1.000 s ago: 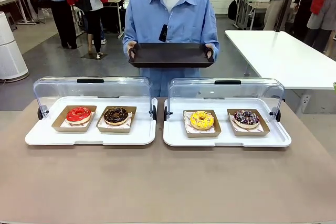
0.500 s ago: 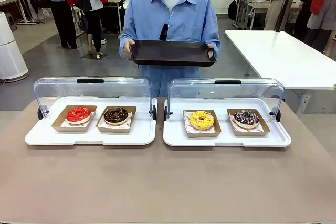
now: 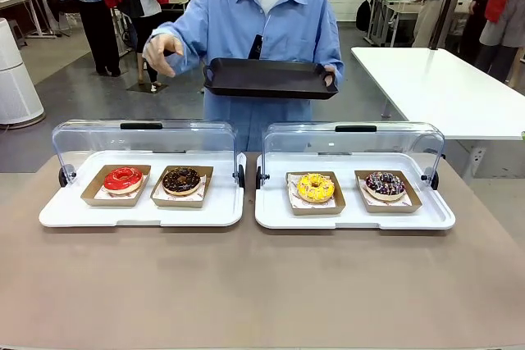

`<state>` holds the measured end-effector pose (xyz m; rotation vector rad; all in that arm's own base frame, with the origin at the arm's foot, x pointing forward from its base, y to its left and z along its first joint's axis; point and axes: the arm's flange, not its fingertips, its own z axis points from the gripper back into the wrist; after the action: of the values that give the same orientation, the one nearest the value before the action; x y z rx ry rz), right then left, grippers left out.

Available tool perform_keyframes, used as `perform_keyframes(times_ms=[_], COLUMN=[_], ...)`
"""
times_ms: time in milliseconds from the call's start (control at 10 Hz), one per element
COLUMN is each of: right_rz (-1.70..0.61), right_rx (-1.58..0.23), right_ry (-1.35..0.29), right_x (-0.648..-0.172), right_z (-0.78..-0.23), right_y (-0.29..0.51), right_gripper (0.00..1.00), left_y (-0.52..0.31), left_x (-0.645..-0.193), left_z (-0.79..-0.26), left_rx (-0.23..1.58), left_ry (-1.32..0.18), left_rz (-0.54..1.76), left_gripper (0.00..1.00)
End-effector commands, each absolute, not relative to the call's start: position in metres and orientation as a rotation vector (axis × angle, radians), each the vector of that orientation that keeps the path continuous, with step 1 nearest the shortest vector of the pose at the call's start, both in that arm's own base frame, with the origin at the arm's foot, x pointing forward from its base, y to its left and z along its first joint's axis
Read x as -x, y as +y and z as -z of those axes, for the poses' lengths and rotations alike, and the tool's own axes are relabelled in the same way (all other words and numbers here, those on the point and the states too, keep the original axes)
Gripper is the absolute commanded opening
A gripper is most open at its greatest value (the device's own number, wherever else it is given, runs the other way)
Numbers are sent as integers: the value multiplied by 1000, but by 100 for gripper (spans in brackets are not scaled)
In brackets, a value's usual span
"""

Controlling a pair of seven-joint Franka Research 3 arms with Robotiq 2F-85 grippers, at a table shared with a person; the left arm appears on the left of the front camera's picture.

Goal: Provide the desired donut to the person.
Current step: Pick up and lift the Paper togo box containing the Donut pointed at by the person.

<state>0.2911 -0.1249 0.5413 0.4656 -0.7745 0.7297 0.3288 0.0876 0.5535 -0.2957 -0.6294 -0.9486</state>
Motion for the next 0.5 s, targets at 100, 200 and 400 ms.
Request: perform_keyframes(times_ms=[100,200,400], right_rz=[-741,-741,-741], right_rx=[-479,-479,-479], right_ry=[-783,-783,-783], right_x=[-293,-293,-293], right_z=[-540,-540,-540], right_y=[-126,-126,-126], right_gripper=[100,100,100], left_y=[89,89,89], left_x=[-330,-330,-330], left_z=[-554,-554,-554], left_rx=[301,301,301], left_ry=[-636,-636,-636], left_rz=[945,945,945], left_gripper=[100,100,100])
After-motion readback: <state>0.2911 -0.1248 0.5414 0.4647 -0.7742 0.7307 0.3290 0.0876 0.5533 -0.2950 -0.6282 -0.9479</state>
